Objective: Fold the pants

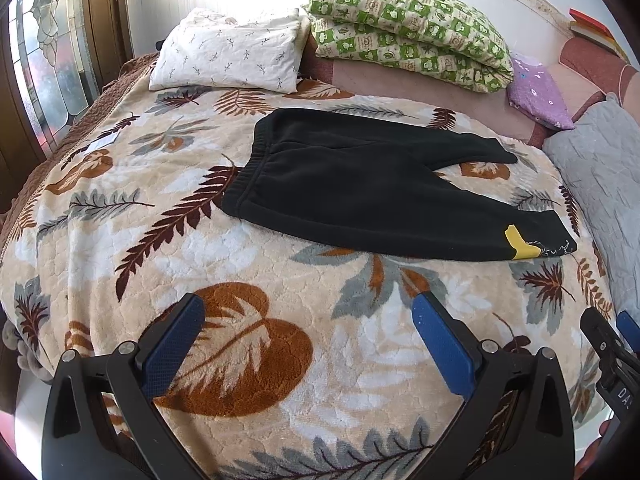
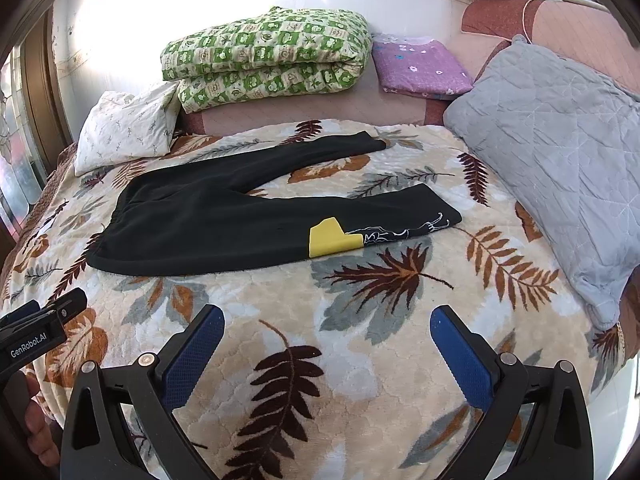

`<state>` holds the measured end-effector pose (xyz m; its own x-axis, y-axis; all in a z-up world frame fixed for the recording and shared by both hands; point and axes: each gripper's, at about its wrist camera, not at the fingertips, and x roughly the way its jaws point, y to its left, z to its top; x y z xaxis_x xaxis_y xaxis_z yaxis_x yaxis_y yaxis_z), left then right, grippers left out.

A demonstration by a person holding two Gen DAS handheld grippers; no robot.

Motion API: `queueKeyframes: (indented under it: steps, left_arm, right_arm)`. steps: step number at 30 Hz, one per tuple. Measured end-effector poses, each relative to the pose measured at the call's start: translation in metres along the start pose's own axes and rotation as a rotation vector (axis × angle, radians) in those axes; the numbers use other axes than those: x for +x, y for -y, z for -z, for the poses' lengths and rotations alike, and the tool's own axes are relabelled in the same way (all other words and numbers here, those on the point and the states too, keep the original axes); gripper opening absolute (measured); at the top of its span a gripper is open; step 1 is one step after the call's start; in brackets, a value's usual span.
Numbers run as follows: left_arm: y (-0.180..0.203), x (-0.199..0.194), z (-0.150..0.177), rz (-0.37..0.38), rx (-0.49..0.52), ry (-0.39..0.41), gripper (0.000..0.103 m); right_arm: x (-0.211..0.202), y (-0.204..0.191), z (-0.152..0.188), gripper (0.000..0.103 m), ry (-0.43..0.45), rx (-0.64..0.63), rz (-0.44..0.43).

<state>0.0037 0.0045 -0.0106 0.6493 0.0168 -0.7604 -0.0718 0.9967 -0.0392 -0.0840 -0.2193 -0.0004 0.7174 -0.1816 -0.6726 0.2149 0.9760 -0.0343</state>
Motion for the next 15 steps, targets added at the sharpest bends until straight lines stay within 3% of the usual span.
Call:
queueKeyframes:
  steps: [15]
  left_arm:
    - [0.0027, 0.0001, 0.0005, -0.004, 0.005, -0.006, 0.103]
  right_arm:
    - [0.0012, 0.0016, 0.0002, 0.103, -0.005, -0.005, 0.002]
